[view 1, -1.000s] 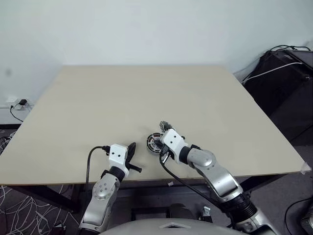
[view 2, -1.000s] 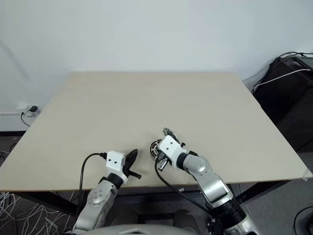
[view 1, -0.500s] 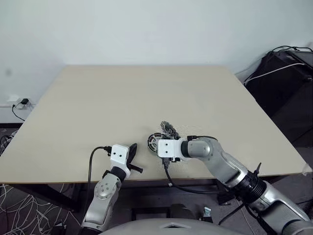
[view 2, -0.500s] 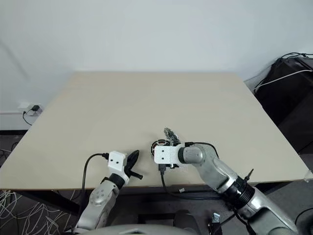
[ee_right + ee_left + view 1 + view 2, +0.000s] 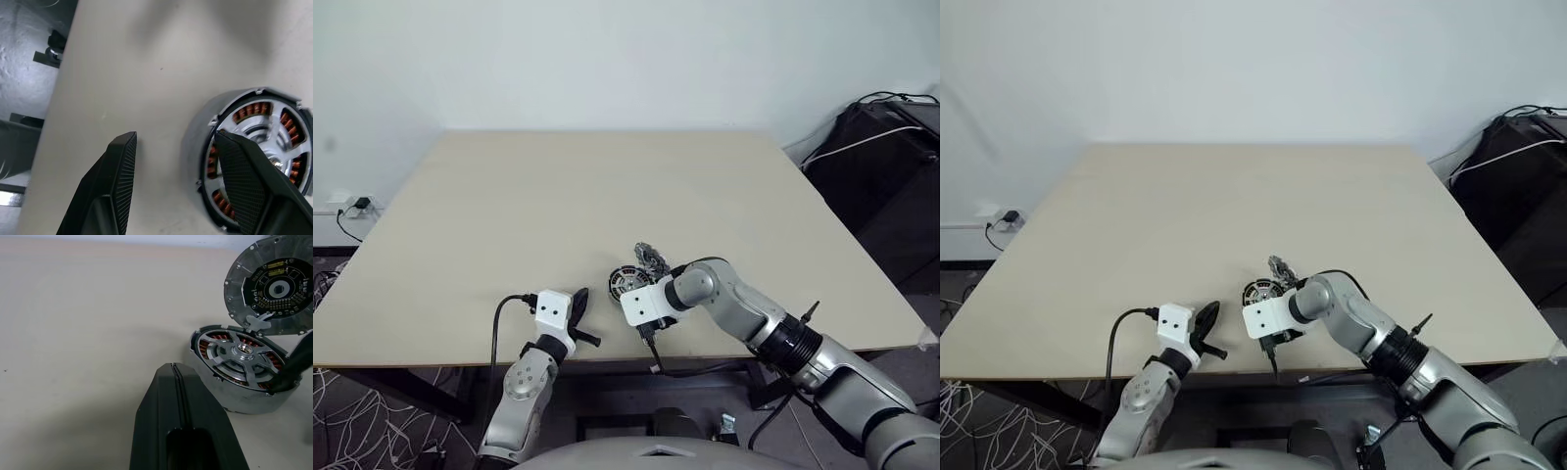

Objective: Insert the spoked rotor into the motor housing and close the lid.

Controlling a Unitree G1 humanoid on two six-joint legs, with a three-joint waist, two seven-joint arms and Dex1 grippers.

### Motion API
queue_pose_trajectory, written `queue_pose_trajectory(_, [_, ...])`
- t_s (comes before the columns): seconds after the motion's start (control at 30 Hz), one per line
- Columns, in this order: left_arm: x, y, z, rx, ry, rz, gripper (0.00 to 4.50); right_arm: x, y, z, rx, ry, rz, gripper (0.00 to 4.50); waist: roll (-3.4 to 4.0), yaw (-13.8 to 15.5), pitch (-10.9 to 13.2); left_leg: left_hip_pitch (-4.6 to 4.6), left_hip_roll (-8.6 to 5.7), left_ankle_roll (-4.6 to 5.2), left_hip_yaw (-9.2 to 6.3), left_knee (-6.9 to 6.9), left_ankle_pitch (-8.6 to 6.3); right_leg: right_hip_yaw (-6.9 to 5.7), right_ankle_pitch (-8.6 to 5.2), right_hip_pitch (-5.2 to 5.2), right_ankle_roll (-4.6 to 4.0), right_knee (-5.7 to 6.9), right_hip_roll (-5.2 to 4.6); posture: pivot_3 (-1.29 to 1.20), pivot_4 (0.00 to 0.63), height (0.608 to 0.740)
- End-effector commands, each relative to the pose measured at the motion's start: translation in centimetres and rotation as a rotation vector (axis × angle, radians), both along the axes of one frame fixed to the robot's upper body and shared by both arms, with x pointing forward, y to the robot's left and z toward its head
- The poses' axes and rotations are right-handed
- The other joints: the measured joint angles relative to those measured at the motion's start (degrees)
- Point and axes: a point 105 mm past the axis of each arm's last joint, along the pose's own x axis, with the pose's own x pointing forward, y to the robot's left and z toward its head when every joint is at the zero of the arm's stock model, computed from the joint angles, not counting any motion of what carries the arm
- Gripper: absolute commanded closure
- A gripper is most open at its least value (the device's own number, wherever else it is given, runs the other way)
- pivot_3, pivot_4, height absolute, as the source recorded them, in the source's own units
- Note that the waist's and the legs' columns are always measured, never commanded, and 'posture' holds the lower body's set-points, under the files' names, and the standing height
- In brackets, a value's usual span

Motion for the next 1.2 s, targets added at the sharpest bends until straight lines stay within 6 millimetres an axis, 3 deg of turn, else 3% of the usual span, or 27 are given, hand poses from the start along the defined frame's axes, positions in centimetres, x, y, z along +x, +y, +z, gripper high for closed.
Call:
queue_pose_trajectory(0.03, [0.2,-0.3,1.0,-0.019,-0.041,-0.002,4.5,0.8,-0.2,0.4,-0.006,-0.017,-0.004,1.77,0.0,0.0,0.0,0.01,0.0,0.0,0.0,0.0,0.0,0.0,0.0,0.01,0.0,0.0,0.0,0.0,0.0,0.74])
queue_pose_trajectory(0.4, [0.1,-0.3,1.0,-0.026,-0.039,0.004,4.5,1.5,-1.3,0.1,-0.046,-0.003,-0.014,1.77,0.04,0.0,0.0,0.02,0.01,-0.01,-0.01,0.0,0.0,-0.01,0.0,0.03,0.0,0.0,-0.02,0.0,0.0,0.74])
queue_pose_trajectory(0.5, [0.1,-0.4,1.0,-0.029,-0.039,0.004,4.5,1.6,-1.5,0.1,-0.051,-0.003,-0.017,2.39,0.08,0.1,-0.1,0.02,-0.01,0.0,-0.01,0.01,0.0,0.0,0.0,0.03,0.0,0.0,-0.05,0.0,0.0,0.74])
queue_pose_trajectory(0.67, [0.1,-0.4,1.0,-0.029,-0.041,0.005,4.5,1.8,-1.5,0.1,-0.045,-0.003,-0.026,3.95,0.08,0.6,-0.1,0.02,-0.04,0.0,-0.02,0.0,0.0,-0.01,0.0,0.05,-0.01,-0.01,-0.08,0.0,0.0,0.74])
queue_pose_trajectory(0.77, [0.2,-0.3,1.1,-0.022,-0.045,0.011,4.5,1.8,-1.4,0.1,-0.03,-0.004,-0.037,4.41,0.08,0.4,-0.1,0.04,-0.02,0.0,-0.01,0.01,0.0,-0.01,0.01,0.06,-0.01,0.01,-0.07,0.0,0.0,0.74])
queue_pose_trajectory(0.97, [0.3,-0.1,1.2,-0.016,-0.05,0.017,4.5,1.9,-1.2,0.6,0.046,0.007,-0.097,4.41,0.12,0.3,-0.2,0.09,-0.02,-0.01,-0.01,0.01,0.01,-0.01,0.01,0.09,-0.01,0.02,-0.07,0.0,0.0,0.74])
queue_pose_trajectory(1.2, [0.3,-0.1,1.2,-0.02,-0.048,0.015,4.5,2.3,-2.0,2.6,0.225,0.024,-0.3,4.41,0.12,0.7,-0.1,-0.03,-0.03,-0.01,-0.02,0.0,0.01,-0.01,0.0,-0.01,-0.02,0.0,-0.08,0.0,0.0,0.74])
